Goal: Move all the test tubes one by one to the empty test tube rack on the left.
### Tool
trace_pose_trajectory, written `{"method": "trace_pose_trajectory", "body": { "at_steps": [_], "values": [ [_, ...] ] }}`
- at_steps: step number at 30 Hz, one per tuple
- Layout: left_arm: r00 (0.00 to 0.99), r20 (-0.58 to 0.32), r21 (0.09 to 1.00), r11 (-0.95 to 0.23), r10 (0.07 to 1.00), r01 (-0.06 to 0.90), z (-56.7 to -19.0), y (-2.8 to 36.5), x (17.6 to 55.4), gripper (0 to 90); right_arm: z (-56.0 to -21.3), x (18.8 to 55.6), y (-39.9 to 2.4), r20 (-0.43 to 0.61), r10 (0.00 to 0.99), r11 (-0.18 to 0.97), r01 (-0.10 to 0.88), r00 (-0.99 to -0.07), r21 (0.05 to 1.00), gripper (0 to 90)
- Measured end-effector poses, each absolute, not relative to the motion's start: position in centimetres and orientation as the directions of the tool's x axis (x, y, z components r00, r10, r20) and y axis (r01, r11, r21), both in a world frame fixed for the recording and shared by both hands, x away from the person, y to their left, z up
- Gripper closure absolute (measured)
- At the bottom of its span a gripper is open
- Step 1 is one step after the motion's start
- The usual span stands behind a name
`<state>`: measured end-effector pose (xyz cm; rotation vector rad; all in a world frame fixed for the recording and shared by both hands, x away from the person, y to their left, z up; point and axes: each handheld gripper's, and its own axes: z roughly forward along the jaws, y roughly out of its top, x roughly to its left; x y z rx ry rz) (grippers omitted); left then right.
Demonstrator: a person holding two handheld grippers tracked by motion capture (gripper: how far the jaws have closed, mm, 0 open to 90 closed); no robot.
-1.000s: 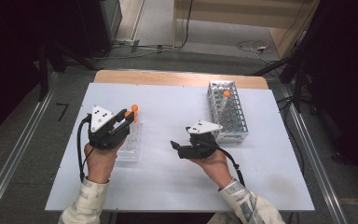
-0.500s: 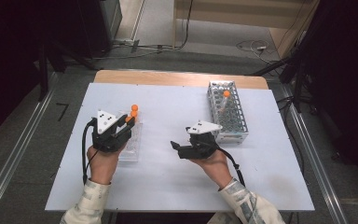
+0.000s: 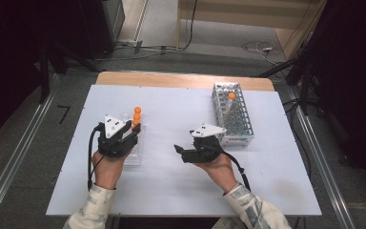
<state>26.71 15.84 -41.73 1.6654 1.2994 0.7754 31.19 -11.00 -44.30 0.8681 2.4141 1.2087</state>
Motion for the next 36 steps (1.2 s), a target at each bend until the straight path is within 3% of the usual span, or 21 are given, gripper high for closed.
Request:
{"method": "trace_pose_trajectory", "body": {
  "at_steps": [4,12,16,26,36],
  "values": [
    [0.255,-0.049,0.913,-0.06,0.966,0.404,-41.2,16.0,26.4,61.5,-44.1,31.2,-11.2,0.0,0.646,0.453,0.383,-0.763,0.805,23.3],
    [0.324,-0.139,0.933,0.015,0.936,0.359,-40.5,14.8,25.8,29.9,-43.4,31.9,-12.5,-0.018,0.691,0.423,0.384,-0.722,0.821,25.0],
    [0.333,-0.126,0.934,-0.002,0.934,0.357,-40.5,13.9,25.8,23.0,-42.5,32.6,-13.9,-0.043,0.737,0.399,0.383,-0.674,0.833,25.6],
    [0.321,-0.122,0.93,-0.005,0.939,0.368,-40.6,13.8,26.0,21.9,-41.1,36.2,-18.2,-0.021,0.857,0.281,0.433,-0.515,0.856,26.3],
    [0.318,-0.124,0.932,0.001,0.94,0.362,-40.4,14.0,25.9,20.2,-41.0,40.6,-20.9,0.014,0.891,0.232,0.481,-0.453,0.846,30.0]
  ]
}}
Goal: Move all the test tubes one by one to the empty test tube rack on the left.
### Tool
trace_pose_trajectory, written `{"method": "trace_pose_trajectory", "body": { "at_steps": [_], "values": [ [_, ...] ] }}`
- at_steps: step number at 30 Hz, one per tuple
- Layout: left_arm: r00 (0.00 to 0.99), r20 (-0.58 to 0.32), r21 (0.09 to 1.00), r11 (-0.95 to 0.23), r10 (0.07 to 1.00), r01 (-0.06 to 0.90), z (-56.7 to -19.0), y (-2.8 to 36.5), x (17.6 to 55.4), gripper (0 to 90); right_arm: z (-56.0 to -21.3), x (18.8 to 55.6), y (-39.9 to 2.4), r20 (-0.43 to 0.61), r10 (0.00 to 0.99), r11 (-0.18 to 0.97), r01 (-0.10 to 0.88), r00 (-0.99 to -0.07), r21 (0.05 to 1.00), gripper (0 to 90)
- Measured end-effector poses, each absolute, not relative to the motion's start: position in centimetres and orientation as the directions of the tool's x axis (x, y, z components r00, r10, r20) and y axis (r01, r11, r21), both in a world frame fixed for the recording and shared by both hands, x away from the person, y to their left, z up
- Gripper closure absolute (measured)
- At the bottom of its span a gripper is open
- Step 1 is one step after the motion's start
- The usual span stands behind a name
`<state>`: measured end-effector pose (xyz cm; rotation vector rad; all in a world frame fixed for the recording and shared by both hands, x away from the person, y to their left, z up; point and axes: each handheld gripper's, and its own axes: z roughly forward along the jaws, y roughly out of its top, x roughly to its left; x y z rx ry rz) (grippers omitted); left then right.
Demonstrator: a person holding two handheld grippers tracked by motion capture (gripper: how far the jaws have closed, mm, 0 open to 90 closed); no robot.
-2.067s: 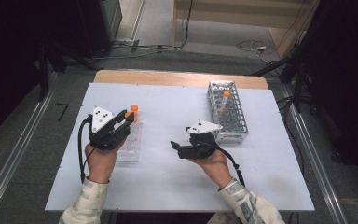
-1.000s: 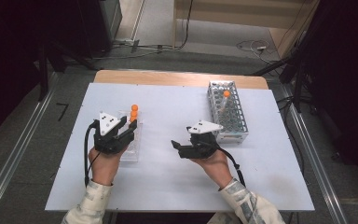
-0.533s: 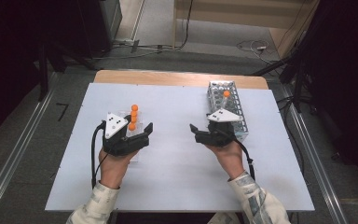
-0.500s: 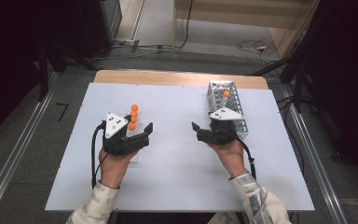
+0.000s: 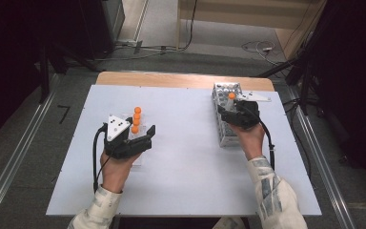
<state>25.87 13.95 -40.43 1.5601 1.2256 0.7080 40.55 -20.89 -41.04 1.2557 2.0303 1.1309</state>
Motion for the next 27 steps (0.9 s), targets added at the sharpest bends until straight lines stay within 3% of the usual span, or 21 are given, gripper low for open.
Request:
{"method": "trace_pose_trajectory", "body": {
  "at_steps": [12,19,23,27],
  "values": [
    [0.318,-0.121,0.932,-0.003,0.94,0.363,-40.5,13.8,25.9,19.9,-41.7,43.4,-21.7,0.003,0.907,0.233,0.508,-0.421,0.829,35.4],
    [0.322,-0.12,0.931,-0.006,0.939,0.365,-40.6,13.7,25.9,19.9,-42.4,44.3,-21.9,0.004,0.906,0.238,0.519,-0.422,0.821,45.9],
    [0.324,-0.12,0.93,-0.007,0.938,0.367,-40.7,13.5,25.9,19.9,-42.5,44.5,-21.8,-0.006,0.908,0.246,0.522,-0.42,0.816,56.1],
    [0.325,-0.12,0.931,-0.008,0.938,0.366,-40.7,13.5,25.9,19.9,-42.5,45.0,-21.6,-0.012,0.911,0.261,0.553,-0.412,0.791,58.9]
  ]
}}
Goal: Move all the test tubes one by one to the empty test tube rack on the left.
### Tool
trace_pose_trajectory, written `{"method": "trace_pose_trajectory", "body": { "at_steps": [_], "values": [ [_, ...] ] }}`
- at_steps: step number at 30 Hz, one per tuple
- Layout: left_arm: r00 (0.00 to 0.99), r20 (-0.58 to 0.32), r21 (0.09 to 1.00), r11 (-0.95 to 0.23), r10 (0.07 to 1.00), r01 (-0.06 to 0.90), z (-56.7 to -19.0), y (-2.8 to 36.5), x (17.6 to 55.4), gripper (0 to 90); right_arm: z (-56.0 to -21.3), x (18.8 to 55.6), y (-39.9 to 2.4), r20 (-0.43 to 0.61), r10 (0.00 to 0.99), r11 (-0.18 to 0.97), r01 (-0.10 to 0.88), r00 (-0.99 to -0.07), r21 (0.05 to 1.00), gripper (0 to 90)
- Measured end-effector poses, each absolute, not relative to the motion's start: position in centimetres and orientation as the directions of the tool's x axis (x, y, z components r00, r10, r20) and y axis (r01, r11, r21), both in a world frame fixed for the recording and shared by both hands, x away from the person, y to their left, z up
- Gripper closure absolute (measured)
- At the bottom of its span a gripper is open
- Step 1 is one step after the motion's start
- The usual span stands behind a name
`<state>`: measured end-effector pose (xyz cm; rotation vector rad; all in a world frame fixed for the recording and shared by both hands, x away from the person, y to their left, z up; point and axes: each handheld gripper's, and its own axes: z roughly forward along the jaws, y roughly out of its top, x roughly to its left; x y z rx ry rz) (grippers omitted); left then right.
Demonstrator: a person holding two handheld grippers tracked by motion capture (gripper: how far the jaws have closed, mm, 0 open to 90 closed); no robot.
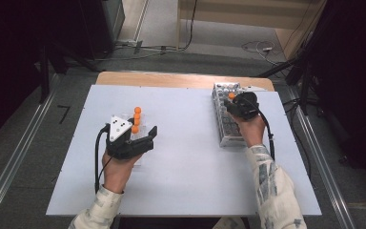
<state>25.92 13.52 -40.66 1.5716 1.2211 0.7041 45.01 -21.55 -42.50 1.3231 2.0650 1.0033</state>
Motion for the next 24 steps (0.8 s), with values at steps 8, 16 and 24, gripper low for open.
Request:
{"method": "trace_pose_trajectory", "body": {
  "at_steps": [8,16,24],
  "values": [
    [0.328,-0.118,0.928,-0.013,0.937,0.371,-40.7,13.4,25.9,20.0,-42.7,45.8,-21.1,-0.027,0.922,0.271,0.592,-0.387,0.759,66.9],
    [0.333,-0.116,0.929,-0.017,0.936,0.371,-40.7,13.2,25.9,20.0,-42.7,46.1,-21.0,-0.031,0.927,0.27,0.609,-0.374,0.746,69.7],
    [0.336,-0.114,0.928,-0.021,0.935,0.373,-40.8,13.1,25.9,20.0,-42.7,46.5,-20.7,-0.046,0.929,0.281,0.617,-0.367,0.735,71.0]
  ]
}}
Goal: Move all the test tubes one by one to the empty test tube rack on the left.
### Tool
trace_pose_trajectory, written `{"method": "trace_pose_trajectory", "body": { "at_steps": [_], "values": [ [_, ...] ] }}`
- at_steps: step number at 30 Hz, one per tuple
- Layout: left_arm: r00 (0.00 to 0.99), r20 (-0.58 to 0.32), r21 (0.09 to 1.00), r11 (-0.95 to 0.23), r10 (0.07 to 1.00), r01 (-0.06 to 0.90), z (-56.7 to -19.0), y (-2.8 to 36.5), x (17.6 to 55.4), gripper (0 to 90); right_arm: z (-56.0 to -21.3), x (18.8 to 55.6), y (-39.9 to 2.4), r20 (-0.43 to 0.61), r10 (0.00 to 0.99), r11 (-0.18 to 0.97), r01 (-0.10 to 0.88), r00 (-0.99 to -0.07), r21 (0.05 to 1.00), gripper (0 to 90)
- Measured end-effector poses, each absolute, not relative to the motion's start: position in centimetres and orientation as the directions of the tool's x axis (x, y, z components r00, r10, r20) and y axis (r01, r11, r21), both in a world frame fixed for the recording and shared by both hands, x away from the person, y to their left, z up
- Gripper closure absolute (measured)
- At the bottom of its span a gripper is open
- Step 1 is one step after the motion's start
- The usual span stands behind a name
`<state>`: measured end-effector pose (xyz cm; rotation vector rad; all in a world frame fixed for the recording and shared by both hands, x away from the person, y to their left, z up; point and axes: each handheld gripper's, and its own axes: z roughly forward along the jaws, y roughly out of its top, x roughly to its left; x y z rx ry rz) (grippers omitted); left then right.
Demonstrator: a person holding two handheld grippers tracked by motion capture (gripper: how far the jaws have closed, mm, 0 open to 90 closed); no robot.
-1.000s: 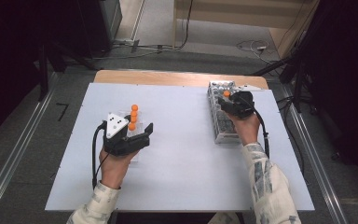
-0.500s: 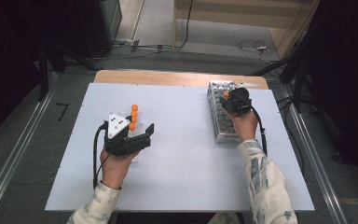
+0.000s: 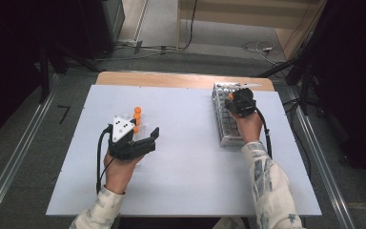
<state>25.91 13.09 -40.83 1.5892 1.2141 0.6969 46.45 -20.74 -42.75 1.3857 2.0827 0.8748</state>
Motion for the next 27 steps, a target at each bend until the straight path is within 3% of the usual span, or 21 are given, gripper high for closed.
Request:
{"method": "trace_pose_trajectory", "body": {
  "at_steps": [11,27],
  "values": [
    [0.333,-0.116,0.928,-0.017,0.936,0.372,-40.8,13.3,25.9,20.0,-42.3,46.0,-21.1,-0.041,0.934,0.257,0.588,-0.355,0.767,71.7],
    [0.337,-0.117,0.929,-0.017,0.934,0.37,-40.8,13.0,25.8,20.0,-38.1,43.3,-22.5,-0.007,0.926,0.202,0.479,-0.379,0.854,71.9]
  ]
}}
